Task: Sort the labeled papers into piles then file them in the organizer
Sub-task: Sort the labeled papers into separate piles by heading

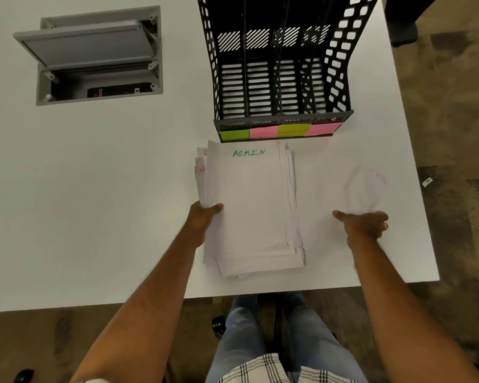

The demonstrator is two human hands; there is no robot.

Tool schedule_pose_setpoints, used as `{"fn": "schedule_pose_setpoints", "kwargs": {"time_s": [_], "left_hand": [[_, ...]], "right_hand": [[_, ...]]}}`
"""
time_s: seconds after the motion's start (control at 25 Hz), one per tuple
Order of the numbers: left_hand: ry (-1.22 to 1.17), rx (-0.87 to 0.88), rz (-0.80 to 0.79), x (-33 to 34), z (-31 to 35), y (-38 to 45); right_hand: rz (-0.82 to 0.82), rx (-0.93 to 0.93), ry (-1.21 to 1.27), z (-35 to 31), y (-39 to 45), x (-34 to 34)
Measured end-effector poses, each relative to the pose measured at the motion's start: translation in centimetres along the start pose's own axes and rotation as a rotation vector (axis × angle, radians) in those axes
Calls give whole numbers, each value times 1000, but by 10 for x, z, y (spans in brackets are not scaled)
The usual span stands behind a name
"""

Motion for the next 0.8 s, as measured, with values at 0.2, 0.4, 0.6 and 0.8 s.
{"fn": "schedule_pose_setpoints", "kwargs": {"time_s": [0.2,0.4,0.6,0.8], "left_hand": [[6,1,14,1,-1,0],[14,-1,7,1,0,-1],[26,-14,-30,1,3,-6],[-56,5,-149,3,4,-10]], "right_hand": [[16,-60,-152,-5,-15,-25],[298,-708,13,-65,-122,-74],[95,-1072,75,-109,-228,-89],[-132,-982,35,-120,-184,-43]]}}
Point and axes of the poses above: each hand's wrist, its own y-axis towards the middle knuckle, its own x-axis out of the palm, z = x × y, the point moved 6 cm from there along y, towards the middle knuckle, and after that the axes turned 14 degrees about -y, right-handed, at the moved point
